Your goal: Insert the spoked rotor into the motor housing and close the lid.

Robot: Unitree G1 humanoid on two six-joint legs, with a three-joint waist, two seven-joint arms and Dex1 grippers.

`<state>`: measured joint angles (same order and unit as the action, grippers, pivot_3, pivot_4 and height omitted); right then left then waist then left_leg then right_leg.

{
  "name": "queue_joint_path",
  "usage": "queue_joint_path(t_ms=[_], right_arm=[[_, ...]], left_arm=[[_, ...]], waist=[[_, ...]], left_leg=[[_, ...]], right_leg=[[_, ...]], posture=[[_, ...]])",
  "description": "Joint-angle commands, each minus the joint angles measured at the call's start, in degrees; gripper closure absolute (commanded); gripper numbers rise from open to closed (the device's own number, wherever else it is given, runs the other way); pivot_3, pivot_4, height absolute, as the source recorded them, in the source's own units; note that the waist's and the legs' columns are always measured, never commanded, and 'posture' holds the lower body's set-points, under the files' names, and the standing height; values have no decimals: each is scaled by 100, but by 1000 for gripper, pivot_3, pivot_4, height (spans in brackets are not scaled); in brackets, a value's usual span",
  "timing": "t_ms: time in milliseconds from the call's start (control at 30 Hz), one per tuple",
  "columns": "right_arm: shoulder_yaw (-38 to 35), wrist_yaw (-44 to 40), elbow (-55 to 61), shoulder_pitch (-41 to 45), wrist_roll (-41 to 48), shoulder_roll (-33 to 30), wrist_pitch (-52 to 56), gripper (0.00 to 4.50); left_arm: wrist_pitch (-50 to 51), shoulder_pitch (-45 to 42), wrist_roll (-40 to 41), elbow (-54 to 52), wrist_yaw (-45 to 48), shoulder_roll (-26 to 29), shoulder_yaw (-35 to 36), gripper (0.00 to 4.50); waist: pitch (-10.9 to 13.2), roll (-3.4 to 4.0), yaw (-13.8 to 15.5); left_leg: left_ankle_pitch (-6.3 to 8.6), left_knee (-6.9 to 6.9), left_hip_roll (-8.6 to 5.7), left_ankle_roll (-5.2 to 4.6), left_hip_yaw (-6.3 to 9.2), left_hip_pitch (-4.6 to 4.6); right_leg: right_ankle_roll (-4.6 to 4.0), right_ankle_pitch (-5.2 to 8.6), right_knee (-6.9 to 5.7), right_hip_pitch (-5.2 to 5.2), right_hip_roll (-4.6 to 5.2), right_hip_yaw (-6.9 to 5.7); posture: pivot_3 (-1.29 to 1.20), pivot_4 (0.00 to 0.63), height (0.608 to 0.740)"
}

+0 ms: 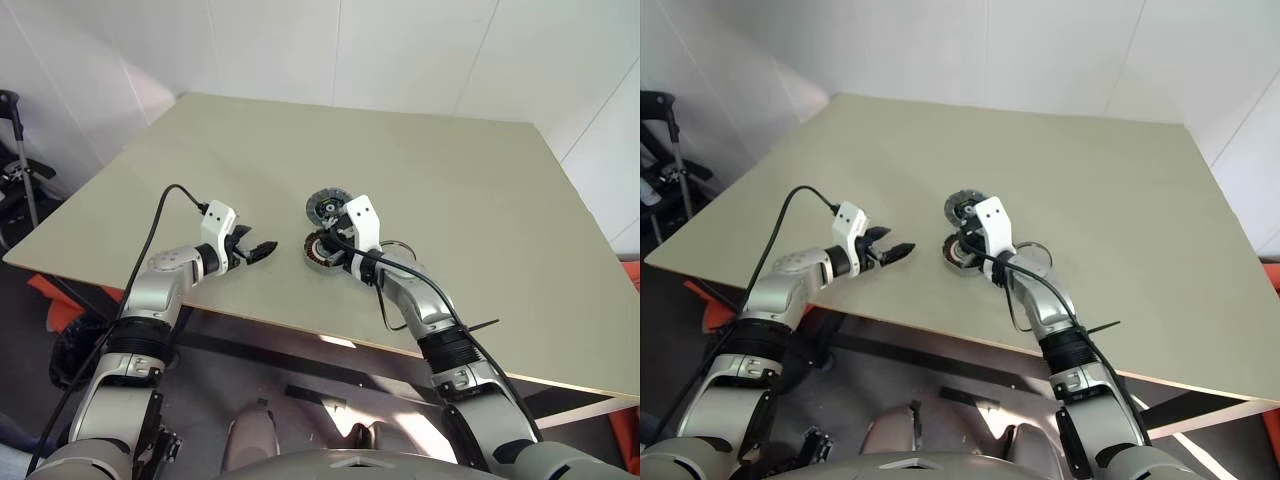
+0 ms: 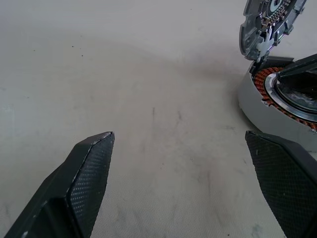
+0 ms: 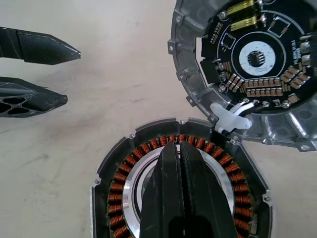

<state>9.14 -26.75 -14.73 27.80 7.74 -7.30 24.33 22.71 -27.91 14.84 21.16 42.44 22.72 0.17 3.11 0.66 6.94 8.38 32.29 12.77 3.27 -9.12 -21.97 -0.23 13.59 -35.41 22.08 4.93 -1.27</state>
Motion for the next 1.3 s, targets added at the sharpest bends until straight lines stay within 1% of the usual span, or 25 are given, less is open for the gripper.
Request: queue_joint_path(t_ms=[33,300,467,600,767,1000,1300], right_arm=[[-84,-29,378,194,52,0,-17,4460],[-13,-55,359,123,42,48,27,4460],[55,6,-346,-80,-128,68,-11,4460],[-35,76,-416,-30,-168,-9,-122,4460],[-173,69,-27,79,-9,-17,-62,4460],[-441,17,966,259,265,-198,338,4460],[-429,-7,1274,82,197,-440,669,4460]], left_arm=[[-91,-100,9,-117,7,65,104,0],[-90,-96,4,-107,27,98,109,0],[-97,-102,4,-103,18,107,117,0],[-95,-101,6,-102,6,116,124,0],[-103,-116,-1,-92,-10,94,109,0],[-110,-113,11,-79,-5,73,100,0],[-72,-93,40,-115,-1,51,105,0]], waist=[[0,0,-2],[0,0,-1],[0,0,0],[-3,-5,-2],[-3,-5,13],[-3,-5,10],[-3,-4,6]], left_leg=[[0,0,0,0,0,0],[0,-2,1,0,0,0],[0,-2,0,0,0,1],[2,-2,0,-3,0,17],[6,-2,-1,-9,0,17],[-4,-2,0,6,1,-3],[-4,-8,5,6,1,-2]], right_leg=[[0,0,0,0,-1,0],[0,0,1,2,-1,0],[0,0,1,0,-1,0],[0,1,0,-13,0,1],[1,1,-2,-17,2,0],[0,0,-2,3,0,0],[-4,3,1,7,-9,1]], posture=[[0,0,740],[0,0,740],[0,0,740],[0,0,740],[0,0,740],[0,0,740],[0,0,740]])
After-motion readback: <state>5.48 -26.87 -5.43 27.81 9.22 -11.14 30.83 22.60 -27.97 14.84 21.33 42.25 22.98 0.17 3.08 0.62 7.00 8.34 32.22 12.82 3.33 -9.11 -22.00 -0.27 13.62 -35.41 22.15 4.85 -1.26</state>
